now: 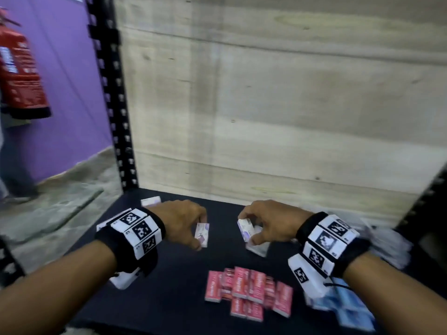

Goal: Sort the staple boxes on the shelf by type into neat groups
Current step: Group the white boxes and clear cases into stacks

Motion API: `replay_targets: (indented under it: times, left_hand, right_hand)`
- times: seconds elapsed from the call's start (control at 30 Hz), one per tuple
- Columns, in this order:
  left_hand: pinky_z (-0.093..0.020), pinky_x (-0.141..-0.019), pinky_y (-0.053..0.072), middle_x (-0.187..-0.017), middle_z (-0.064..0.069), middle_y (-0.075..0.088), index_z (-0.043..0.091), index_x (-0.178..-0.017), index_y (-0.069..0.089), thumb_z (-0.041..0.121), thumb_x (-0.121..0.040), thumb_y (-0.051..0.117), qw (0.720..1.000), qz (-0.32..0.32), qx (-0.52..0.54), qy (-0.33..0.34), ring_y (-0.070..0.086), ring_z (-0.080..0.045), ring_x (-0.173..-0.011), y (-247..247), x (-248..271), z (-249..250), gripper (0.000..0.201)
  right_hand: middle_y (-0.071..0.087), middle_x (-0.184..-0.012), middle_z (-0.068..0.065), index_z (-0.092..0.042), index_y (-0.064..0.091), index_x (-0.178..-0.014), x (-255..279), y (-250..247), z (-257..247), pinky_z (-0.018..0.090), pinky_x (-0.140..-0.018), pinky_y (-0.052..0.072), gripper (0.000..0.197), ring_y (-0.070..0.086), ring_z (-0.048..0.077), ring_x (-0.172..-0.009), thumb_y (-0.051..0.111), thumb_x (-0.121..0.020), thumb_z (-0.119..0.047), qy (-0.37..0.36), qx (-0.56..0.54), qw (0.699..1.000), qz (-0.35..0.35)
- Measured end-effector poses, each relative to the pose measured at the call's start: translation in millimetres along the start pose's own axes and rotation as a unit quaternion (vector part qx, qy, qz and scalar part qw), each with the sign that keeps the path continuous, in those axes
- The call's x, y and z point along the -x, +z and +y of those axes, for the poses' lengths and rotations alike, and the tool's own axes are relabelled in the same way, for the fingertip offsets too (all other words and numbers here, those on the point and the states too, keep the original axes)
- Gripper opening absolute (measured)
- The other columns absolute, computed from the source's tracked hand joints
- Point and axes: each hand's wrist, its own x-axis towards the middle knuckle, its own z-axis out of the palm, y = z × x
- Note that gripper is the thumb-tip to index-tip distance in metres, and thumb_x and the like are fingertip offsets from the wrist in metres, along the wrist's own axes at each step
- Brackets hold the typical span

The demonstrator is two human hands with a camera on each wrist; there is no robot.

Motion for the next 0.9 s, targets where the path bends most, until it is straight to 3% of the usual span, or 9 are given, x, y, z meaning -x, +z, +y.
replay_targets:
  times: [0.1, 0.13, 0.27, 0.4, 0.5, 0.57, 0.7, 0.9]
  left_hand:
    - [-0.028, -0.07, 0.047, -0.093, 0.017, 0.054, 0.037, -0.104, 0.053, 0.056, -0.067, 0.074, 0.998, -0.001, -0.014, 0.058, 0.055, -0.005, -0.082, -7, -17, 53, 0.047]
    - [-0.028, -0.069, 0.047, -0.092, 0.018, 0.053, 0.036, -0.106, 0.053, 0.057, -0.067, 0.074, 0.994, -0.005, -0.025, 0.103, 0.054, -0.006, -0.081, -6, -33, 96, 0.049]
    - [-0.032, -0.081, 0.049, -0.107, 0.012, 0.057, 0.033, -0.108, 0.053, 0.059, -0.068, 0.074, 0.986, 0.017, -0.034, 0.161, 0.055, -0.014, -0.094, 1, -50, 153, 0.052]
    - [-0.036, -0.081, 0.051, -0.105, 0.008, 0.063, 0.03, -0.105, 0.056, 0.064, -0.068, 0.072, 0.973, 0.032, -0.029, 0.227, 0.059, -0.017, -0.094, 12, -69, 238, 0.053]
    - [-0.036, -0.077, 0.051, -0.102, 0.006, 0.063, 0.026, -0.104, 0.057, 0.064, -0.069, 0.072, 0.967, 0.034, -0.019, 0.253, 0.059, -0.019, -0.09, 23, -81, 288, 0.053]
    - [-0.035, -0.072, 0.049, -0.099, 0.006, 0.062, 0.026, -0.103, 0.056, 0.063, -0.069, 0.072, 0.964, 0.033, -0.019, 0.263, 0.058, -0.02, -0.087, 29, -89, 317, 0.053]
    - [-0.034, -0.07, 0.05, -0.094, 0.003, 0.064, 0.023, -0.102, 0.058, 0.063, -0.068, 0.073, 0.962, 0.038, -0.017, 0.272, 0.06, -0.022, -0.084, 41, -105, 362, 0.055]
    - [-0.03, -0.06, 0.039, -0.096, -0.001, 0.062, 0.019, -0.104, 0.058, 0.064, -0.067, 0.073, 0.966, 0.045, -0.014, 0.254, 0.053, -0.022, -0.077, 63, -126, 407, 0.06]
  right_hand:
    - [0.06, -0.116, -0.008, -0.027, 0.056, -0.131, 42, 1, 42, 0.025, -0.084, 0.046, 0.058, 0.057, 0.01, -0.097, 0.081, -0.079, -0.03, 0.05, 0.012, 0.999, 0.002]
    - [0.059, -0.113, -0.01, -0.027, 0.055, -0.133, 80, 3, 72, 0.023, -0.081, 0.043, 0.06, 0.055, 0.01, -0.095, 0.081, -0.079, -0.031, 0.097, 0.005, 0.995, 0.006]
    - [0.061, -0.114, -0.008, -0.027, 0.054, -0.134, 128, 4, 115, 0.021, -0.081, 0.038, 0.06, 0.054, 0.009, -0.095, 0.08, -0.08, -0.031, 0.169, 0.014, 0.986, 0.009]
    - [0.064, -0.117, -0.006, -0.025, 0.059, -0.126, 202, 14, 172, 0.015, -0.071, 0.042, 0.05, 0.06, 0.006, -0.09, 0.079, -0.08, -0.025, 0.247, 0.005, 0.969, 0.027]
    - [0.06, -0.125, -0.003, -0.027, 0.051, -0.136, 238, 24, 197, 0.02, -0.082, 0.043, 0.059, 0.059, 0.012, -0.104, 0.077, -0.083, -0.026, 0.297, 0.01, 0.954, 0.027]
    - [0.057, -0.126, -0.004, -0.028, 0.049, -0.137, 253, 32, 210, 0.021, -0.084, 0.043, 0.06, 0.056, 0.011, -0.105, 0.076, -0.084, -0.026, 0.316, 0.003, 0.948, 0.033]
    - [0.053, -0.131, -0.002, -0.029, 0.048, -0.138, 267, 52, 226, 0.021, -0.087, 0.042, 0.058, 0.055, 0.014, -0.112, 0.072, -0.086, -0.022, 0.334, -0.007, 0.942, 0.035]
    - [0.049, -0.137, 0.002, -0.026, 0.045, -0.142, 272, 73, 244, 0.025, -0.099, 0.039, 0.057, 0.05, 0.02, -0.125, 0.065, -0.09, -0.018, 0.328, 0.001, 0.944, 0.029]
